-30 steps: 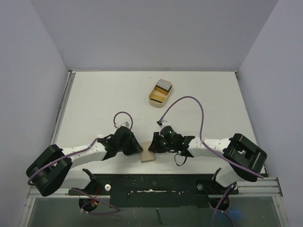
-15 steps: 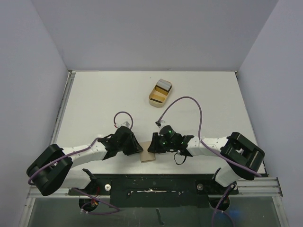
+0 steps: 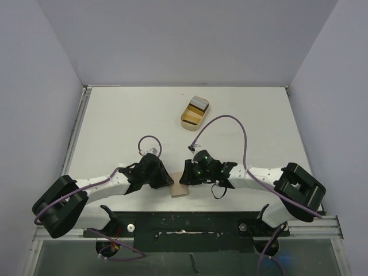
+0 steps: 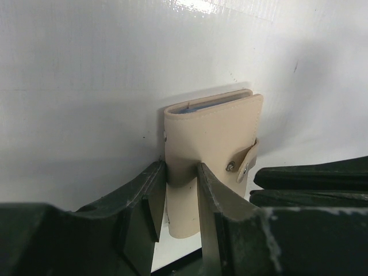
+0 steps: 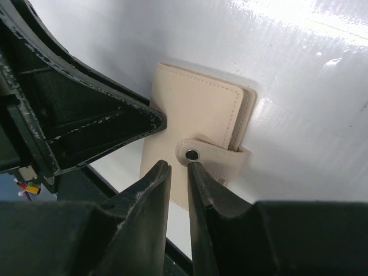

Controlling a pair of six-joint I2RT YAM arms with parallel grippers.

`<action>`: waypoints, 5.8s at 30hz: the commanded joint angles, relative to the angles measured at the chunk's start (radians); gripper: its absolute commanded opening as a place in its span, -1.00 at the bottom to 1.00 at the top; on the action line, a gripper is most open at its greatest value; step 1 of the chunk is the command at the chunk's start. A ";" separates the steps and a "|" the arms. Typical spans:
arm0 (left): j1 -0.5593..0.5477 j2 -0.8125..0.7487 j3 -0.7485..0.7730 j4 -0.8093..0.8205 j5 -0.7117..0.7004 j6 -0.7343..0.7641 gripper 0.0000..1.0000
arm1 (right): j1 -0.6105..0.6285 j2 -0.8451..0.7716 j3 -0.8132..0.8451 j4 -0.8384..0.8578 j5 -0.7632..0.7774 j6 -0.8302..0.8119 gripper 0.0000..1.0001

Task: Put the credit cards into the card holder
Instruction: Close the card holder at the center of the board.

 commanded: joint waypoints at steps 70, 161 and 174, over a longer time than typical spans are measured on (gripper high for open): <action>-0.001 -0.032 0.027 -0.094 -0.040 0.024 -0.47 | 0.027 0.079 0.194 -0.245 0.042 -0.108 -0.63; 0.008 -0.003 -0.016 0.039 0.017 0.012 -0.50 | 0.078 0.372 0.235 -0.379 0.133 -0.069 -0.74; 0.027 -0.053 -0.055 0.079 0.033 0.015 -0.52 | 0.046 0.495 0.290 -0.498 0.111 -0.132 -0.74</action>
